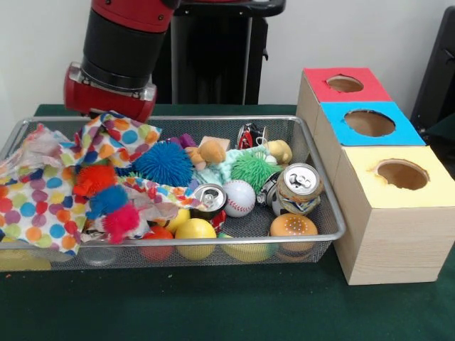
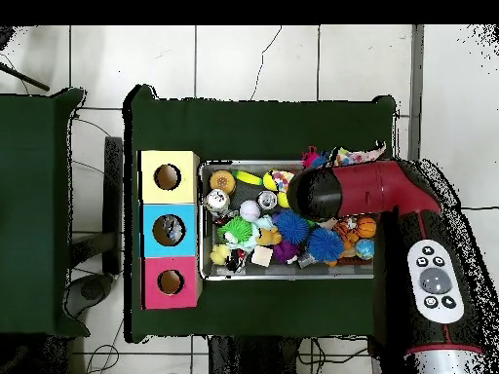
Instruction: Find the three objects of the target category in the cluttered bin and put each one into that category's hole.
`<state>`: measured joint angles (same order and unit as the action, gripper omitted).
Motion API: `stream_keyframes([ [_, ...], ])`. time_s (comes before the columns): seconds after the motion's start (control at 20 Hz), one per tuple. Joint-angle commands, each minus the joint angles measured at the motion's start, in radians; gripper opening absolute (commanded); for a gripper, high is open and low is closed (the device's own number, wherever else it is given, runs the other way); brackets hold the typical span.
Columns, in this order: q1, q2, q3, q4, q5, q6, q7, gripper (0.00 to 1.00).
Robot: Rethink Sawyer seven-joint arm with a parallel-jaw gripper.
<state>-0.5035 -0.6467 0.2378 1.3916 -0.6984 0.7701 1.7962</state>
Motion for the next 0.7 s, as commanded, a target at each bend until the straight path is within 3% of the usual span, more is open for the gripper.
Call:
stream_keyframes([
  [0.05,0.003,0.017,-0.076,0.068,0.032,-0.066,0.199,0.00],
  [0.2,0.021,0.019,-0.100,0.060,0.027,-0.076,0.204,0.00],
  [0.4,0.125,-0.015,-0.213,0.050,-0.061,-0.041,0.244,0.00],
  [0.7,0.221,-0.026,-0.310,0.041,-0.062,-0.020,0.261,0.00],
])
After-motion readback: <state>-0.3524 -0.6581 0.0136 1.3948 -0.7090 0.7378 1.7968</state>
